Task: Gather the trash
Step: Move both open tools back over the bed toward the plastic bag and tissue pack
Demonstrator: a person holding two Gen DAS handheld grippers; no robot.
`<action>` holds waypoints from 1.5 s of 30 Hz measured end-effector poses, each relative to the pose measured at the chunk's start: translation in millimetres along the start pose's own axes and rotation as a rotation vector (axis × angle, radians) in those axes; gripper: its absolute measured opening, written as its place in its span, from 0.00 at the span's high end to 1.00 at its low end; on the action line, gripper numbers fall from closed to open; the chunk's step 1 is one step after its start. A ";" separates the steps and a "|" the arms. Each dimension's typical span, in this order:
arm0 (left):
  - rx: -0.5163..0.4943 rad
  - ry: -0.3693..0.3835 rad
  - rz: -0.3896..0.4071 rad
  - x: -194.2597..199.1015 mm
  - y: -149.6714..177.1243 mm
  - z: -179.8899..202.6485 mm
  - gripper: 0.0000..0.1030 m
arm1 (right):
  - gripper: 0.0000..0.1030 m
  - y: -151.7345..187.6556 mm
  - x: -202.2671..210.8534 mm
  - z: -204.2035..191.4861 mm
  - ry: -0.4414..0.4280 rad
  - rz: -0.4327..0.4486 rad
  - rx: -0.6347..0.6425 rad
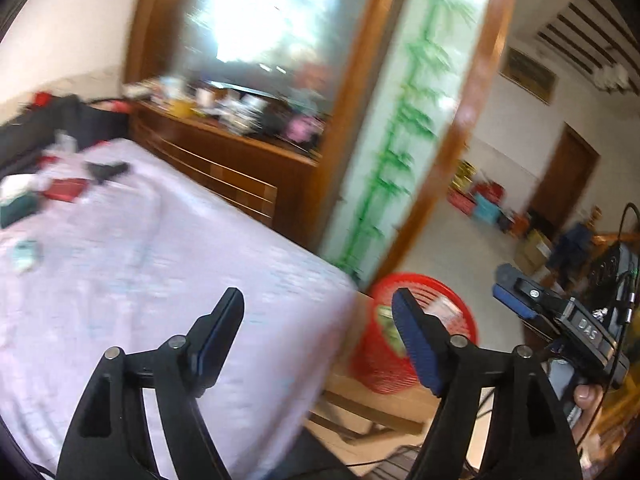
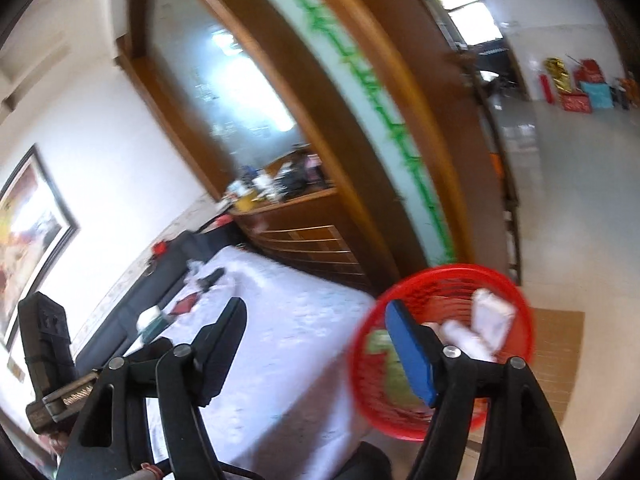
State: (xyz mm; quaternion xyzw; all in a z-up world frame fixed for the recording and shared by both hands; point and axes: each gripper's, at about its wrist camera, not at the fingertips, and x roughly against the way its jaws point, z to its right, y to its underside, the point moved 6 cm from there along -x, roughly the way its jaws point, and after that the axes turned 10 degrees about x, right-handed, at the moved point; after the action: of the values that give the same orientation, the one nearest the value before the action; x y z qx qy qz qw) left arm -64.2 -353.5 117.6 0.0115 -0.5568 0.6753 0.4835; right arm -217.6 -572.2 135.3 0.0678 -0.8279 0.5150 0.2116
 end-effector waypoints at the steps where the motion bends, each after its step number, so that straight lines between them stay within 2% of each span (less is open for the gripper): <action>1: 0.014 -0.032 0.024 12.2 -3.3 -12.5 0.24 | 0.22 -1.5 -2.6 -14.5 -0.029 0.003 0.012; 8: 0.154 -0.203 0.118 79.3 -14.5 -105.2 0.21 | 0.17 4.2 -36.8 -108.6 -0.212 -0.039 0.094; 17: 0.313 -0.361 0.199 149.2 -14.4 -206.0 0.21 | 0.17 25.3 -83.2 -221.0 -0.377 -0.135 0.213; 19: 0.325 -0.376 0.205 165.1 -14.3 -223.5 0.21 | 0.17 29.3 -97.7 -247.5 -0.430 -0.163 0.224; 24: 0.337 -0.509 0.265 200.0 -18.4 -268.6 0.21 | 0.17 40.0 -132.9 -308.8 -0.513 -0.232 0.318; 29: 0.445 -0.557 0.295 223.0 -19.9 -327.2 0.21 | 0.17 50.4 -175.2 -361.9 -0.585 -0.274 0.356; 32: 0.482 -0.610 0.285 231.2 -18.3 -362.8 0.21 | 0.17 60.4 -204.8 -389.7 -0.628 -0.323 0.362; 37: 0.523 -0.670 0.247 233.3 -17.4 -410.5 0.21 | 0.17 75.7 -252.2 -419.1 -0.647 -0.374 0.387; 40: 0.549 -0.668 0.208 223.9 -19.0 -438.6 0.21 | 0.17 88.9 -281.3 -435.5 -0.674 -0.433 0.384; 45: 0.614 -0.640 0.134 194.4 -14.2 -483.1 0.21 | 0.17 110.6 -330.5 -456.2 -0.667 -0.498 0.372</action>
State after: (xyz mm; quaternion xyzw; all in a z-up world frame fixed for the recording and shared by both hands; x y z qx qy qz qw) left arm 94.4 138.4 52.4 0.3268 -0.4517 0.8016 0.2160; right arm 171.7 -154.1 78.7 0.4639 -0.7025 0.5385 0.0352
